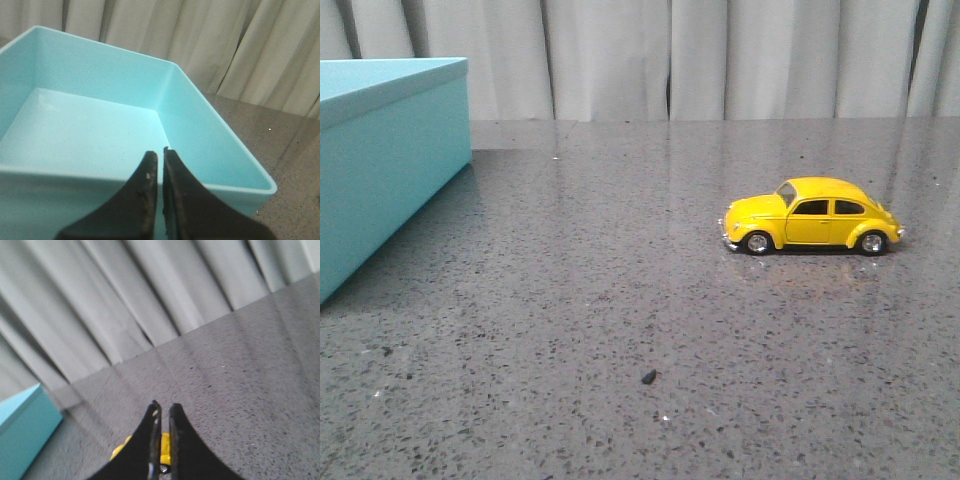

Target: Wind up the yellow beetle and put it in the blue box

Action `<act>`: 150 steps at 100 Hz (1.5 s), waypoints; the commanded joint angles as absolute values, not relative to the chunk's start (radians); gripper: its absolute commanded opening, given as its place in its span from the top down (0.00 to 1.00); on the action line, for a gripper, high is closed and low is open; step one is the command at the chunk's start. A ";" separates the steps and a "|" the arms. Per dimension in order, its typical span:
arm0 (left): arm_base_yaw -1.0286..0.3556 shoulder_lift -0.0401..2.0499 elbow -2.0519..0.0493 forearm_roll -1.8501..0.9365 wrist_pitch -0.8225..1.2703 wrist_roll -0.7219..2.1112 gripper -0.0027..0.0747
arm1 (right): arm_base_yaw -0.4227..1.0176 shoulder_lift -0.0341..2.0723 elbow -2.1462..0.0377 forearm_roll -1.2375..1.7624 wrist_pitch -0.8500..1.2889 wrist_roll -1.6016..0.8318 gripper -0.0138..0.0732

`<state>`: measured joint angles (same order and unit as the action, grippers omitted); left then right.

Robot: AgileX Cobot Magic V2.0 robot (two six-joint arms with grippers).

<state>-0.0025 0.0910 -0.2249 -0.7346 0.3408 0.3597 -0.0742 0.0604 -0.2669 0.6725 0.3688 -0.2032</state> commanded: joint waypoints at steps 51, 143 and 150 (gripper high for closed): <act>-0.142 0.394 -0.550 -0.487 0.522 0.373 0.99 | 0.003 0.933 -1.124 0.562 0.955 -0.338 0.89; -0.153 0.394 -0.550 -0.485 0.523 0.373 0.99 | 0.342 1.455 -1.325 0.217 1.050 0.000 0.89; -0.160 0.394 -0.550 -0.485 0.523 0.373 0.99 | 0.342 1.471 -1.327 0.225 1.043 0.000 0.89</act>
